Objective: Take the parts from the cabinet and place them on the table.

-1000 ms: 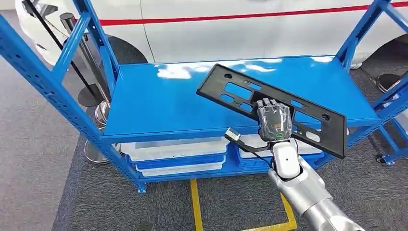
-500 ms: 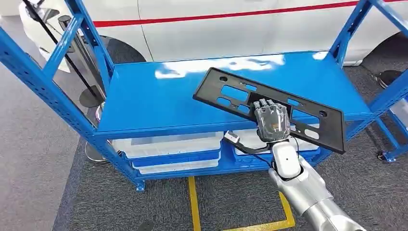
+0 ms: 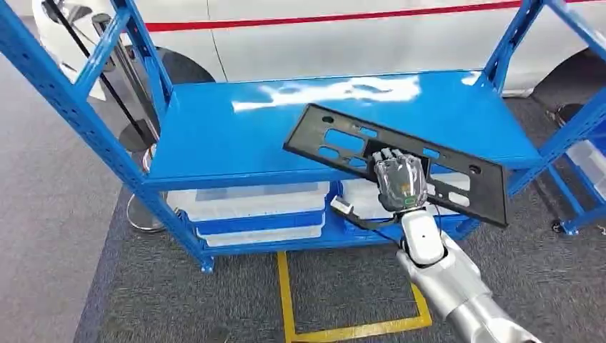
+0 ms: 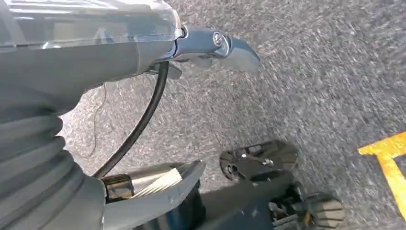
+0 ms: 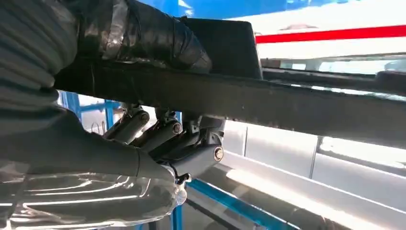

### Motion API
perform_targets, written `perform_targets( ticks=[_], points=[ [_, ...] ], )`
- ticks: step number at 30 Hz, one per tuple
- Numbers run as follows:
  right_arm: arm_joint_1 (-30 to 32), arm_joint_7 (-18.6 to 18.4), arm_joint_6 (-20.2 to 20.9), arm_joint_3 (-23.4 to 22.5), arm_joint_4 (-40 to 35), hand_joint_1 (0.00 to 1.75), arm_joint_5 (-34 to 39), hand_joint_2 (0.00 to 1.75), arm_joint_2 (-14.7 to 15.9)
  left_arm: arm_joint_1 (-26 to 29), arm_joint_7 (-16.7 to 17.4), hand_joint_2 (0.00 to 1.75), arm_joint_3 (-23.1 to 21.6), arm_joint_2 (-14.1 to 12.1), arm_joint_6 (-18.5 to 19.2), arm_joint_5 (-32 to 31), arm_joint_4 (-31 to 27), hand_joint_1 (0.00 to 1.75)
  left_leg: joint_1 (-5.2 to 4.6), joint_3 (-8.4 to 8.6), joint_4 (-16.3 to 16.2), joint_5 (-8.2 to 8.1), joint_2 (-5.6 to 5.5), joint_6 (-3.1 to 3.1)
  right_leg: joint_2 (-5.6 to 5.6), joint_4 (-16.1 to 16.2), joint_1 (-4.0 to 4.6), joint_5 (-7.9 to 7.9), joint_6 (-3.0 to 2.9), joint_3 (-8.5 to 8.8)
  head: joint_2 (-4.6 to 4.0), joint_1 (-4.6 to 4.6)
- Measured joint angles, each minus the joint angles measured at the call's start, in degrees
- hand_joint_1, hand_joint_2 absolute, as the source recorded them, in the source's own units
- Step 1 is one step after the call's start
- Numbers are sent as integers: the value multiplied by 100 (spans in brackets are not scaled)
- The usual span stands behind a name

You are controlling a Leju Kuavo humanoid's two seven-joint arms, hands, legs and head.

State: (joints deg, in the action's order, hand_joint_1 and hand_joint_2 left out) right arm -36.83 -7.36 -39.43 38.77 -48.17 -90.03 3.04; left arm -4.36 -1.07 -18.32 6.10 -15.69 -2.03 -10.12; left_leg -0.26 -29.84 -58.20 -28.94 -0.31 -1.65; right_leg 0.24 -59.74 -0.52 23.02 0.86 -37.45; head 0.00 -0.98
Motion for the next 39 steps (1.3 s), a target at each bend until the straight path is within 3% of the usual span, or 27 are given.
perform_targets(
  ticks=[1,2,5,6,7,8,10,11,12,15,16,17,18,19,20,21,23,25,26,27,28,31,32,34,36,37,39],
  points=[
    [0,-5,0,-4,9,175,0,175,7,3,0,175,0,2,-2,0,2,0,87,-9,85,95,38,-31,2,-39,-3,83,36,-29,0,-2],
    [-14,-20,-4,-9,11,175,0,175,7,0,4,175,2,0,-4,0,0,0,70,-59,109,160,43,-86,1,-186,2,321,65,-97,0,11],
    [-17,-33,-2,-13,28,175,0,175,9,-2,7,175,4,0,-5,0,2,0,54,-258,91,294,66,-124,3,-1390,-24,1134,128,-459,0,13],
    [-9,-33,-2,-13,37,175,0,175,7,2,7,175,4,0,-4,0,0,0,54,-340,67,339,70,-117,0,-1688,-32,1166,147,-512,0,13],
    [-6,-33,-2,-13,41,175,0,175,4,1,7,175,4,2,-4,0,2,0,55,-406,43,369,71,-112,-3,-1701,-40,1056,161,-446,0,13],
    [-9,-33,-2,-13,48,175,0,175,7,0,7,175,4,2,-4,0,0,0,58,-480,6,399,71,-98,-7,-1480,-49,850,165,-251,0,13],
    [-29,-35,-4,-13,50,175,0,175,7,2,7,175,4,4,-7,0,0,0,58,-587,-71,434,66,-61,-9,-558,-63,531,139,387,0,13],
    [-47,-31,-4,-13,50,175,0,175,7,1,7,175,4,4,-7,-2,0,0,44,-642,-107,453,65,-30,-8,-116,-51,677,97,637,0,15],
    [-53,-4,-7,-15,48,175,0,175,2,-5,9,175,4,7,-7,-11,0,0,29,-679,-127,487,68,4,7,51,-12,697,56,708,0,-2],
    [-57,33,-7,-20,50,175,0,175,2,3,11,175,4,9,-13,-31,2,0,39,-709,-71,636,65,110,-1,44,16,592,-55,616,0,4],
    [-53,33,-7,-22,52,175,0,175,2,10,15,175,4,4,-15,-35,2,0,31,-768,-104,611,43,140,-30,143,-82,502,-139,586,0,11],
    [-63,44,-7,-24,59,175,0,175,0,15,15,175,4,2,-20,-35,2,0,38,-837,-212,399,35,161,-46,145,-59,438,-179,551,0,9],
    [-74,59,-7,-33,59,175,0,175,-15,20,22,175,4,2,-22,-37,2,0,51,-932,-508,50,29,181,-46,144,-57,379,-246,476,0,-7],
    [-76,74,-7,-46,59,175,0,175,-28,15,26,175,4,2,-22,-40,2,0,65,-1039,-935,-306,29,202,-46,138,-51,325,-248,391,0,-6],
    [-72,94,-7,-59,61,175,0,175,-28,8,26,175,4,2,-22,-44,2,0,77,-1122,-1303,-529,30,220,-47,128,-47,276,-245,320,0,-6],
    [-71,120,-7,-63,63,175,0,175,-28,5,26,175,4,2,-22,-46,2,0,84,-1174,-1645,-625,30,239,-48,111,-46,221,-237,232,0,-6],
    [-64,127,-4,-66,66,175,0,175,-28,8,31,175,4,2,-22,-57,2,0,95,-1021,-1738,-313,30,254,-52,69,-47,124,-211,63,0,-6],
    [-65,127,-4,-72,70,175,0,175,-28,5,31,175,4,2,-24,-70,2,0,98,-528,-1141,107,31,240,-51,15,-58,44,-169,-87,0,-6],
    [-68,127,-7,-81,70,175,0,175,-28,-4,31,175,4,2,-24,-85,2,0,98,-133,-578,79,29,222,-51,-33,-62,6,-134,-150,0,-9],
    [-68,127,-7,-94,70,175,0,175,-31,-14,33,175,4,2,-26,-88,2,0,86,80,-234,-161,21,210,-51,-45,-47,-22,-101,-190,0,-11],
    [-67,129,-7,-112,70,175,0,175,-35,-15,31,175,4,2,-37,-88,2,0,48,217,5,-221,-15,163,-52,-49,-46,-74,-52,-197,0,2],
    [-82,185,-9,-146,85,175,0,175,-55,-2,39,175,4,-2,-52,-92,2,0,26,119,-16,-115,-13,83,-40,28,-38,-241,51,-194,0,0],
    [-78,216,-11,-182,105,175,0,175,-52,2,39,175,4,2,-52,-92,2,0,86,60,30,-8,31,4,-30,-10,-66,-168,84,-237,0,2],
    [-84,249,-11,-243,109,175,0,175,-52,-5,39,175,4,2,-52,-83,2,0,68,-104,24,119,37,-115,-26,-520,-60,533,98,-411,0,7],
    [-81,286,-13,-284,111,175,0,175,-61,0,33,175,4,2,-52,-74,2,0,38,-271,9,245,41,-132,-27,-1374,-62,1061,122,-585,0,7],
    [-75,291,-11,-299,111,175,0,175,-61,0,33,175,4,2,-52,-68,2,0,22,-366,-9,301,41,-133,-27,-1694,-60,1060,120,-611,0,9],
    [-72,297,-11,-313,120,175,0,175,-61,9,33,175,7,0,-52,-61,2,0,-15,-534,-48,396,37,-132,-26,-1630,-39,689,71,-362,0,9]
  ],
)
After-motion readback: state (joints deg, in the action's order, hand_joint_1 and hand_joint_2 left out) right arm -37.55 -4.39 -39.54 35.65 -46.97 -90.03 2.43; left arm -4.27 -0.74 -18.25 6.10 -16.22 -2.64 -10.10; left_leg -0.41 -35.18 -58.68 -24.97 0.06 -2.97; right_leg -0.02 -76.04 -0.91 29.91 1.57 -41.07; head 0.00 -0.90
